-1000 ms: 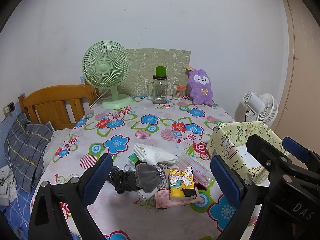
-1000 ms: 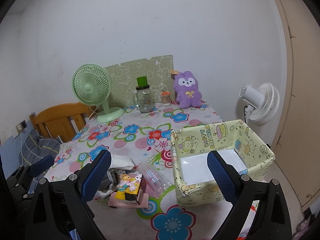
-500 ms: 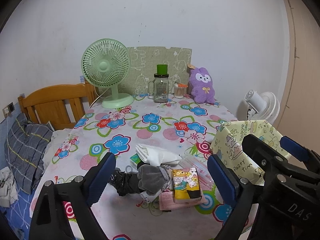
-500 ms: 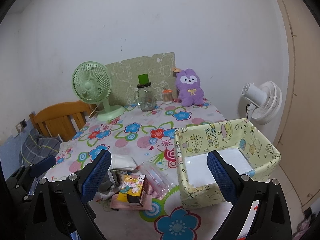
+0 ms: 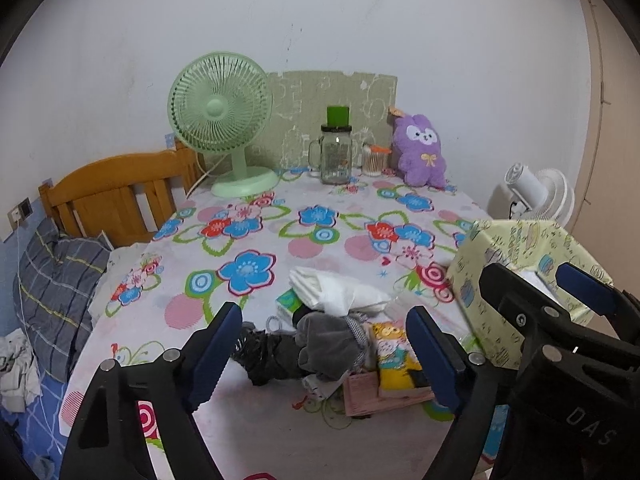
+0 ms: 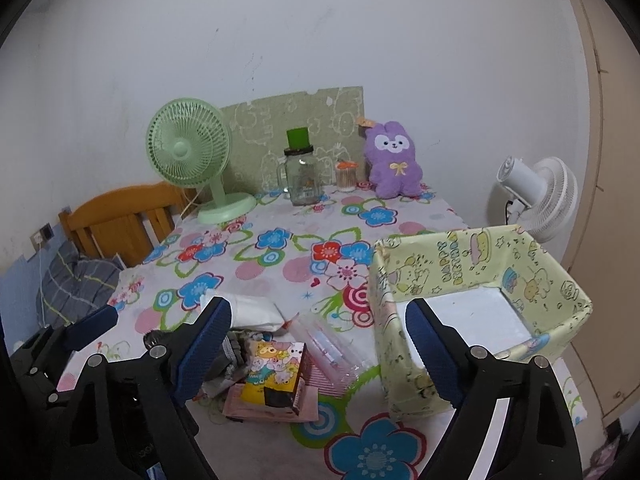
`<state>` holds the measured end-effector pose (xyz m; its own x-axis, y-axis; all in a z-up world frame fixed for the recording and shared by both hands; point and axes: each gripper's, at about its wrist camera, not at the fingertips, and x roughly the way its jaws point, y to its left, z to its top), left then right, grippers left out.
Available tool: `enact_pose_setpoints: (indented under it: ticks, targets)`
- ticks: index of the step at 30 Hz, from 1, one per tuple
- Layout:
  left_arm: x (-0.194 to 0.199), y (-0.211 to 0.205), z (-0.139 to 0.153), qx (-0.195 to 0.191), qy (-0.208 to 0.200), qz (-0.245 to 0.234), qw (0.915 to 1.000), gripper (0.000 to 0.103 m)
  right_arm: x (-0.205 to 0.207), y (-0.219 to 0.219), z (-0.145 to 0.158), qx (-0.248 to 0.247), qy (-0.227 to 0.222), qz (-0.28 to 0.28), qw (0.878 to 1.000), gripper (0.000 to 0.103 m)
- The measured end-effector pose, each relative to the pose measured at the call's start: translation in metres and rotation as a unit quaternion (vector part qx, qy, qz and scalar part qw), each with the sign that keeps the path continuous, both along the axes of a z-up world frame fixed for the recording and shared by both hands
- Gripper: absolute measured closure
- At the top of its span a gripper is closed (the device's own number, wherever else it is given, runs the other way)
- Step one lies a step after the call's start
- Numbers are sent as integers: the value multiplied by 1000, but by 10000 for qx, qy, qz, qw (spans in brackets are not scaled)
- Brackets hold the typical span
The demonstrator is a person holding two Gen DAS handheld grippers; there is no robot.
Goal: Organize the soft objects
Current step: 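Move both tools down toward the pile of soft items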
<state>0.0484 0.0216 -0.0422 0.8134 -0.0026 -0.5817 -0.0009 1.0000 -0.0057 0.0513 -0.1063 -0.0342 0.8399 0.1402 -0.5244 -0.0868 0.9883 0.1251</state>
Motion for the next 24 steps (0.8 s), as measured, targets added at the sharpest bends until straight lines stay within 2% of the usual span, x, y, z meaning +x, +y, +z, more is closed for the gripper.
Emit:
enact_pose_setpoints:
  ticks: [24]
  targets:
    - [33,12,-52,-168,782,-194,9966,19,33,32,-49,19,765,182,9969,23]
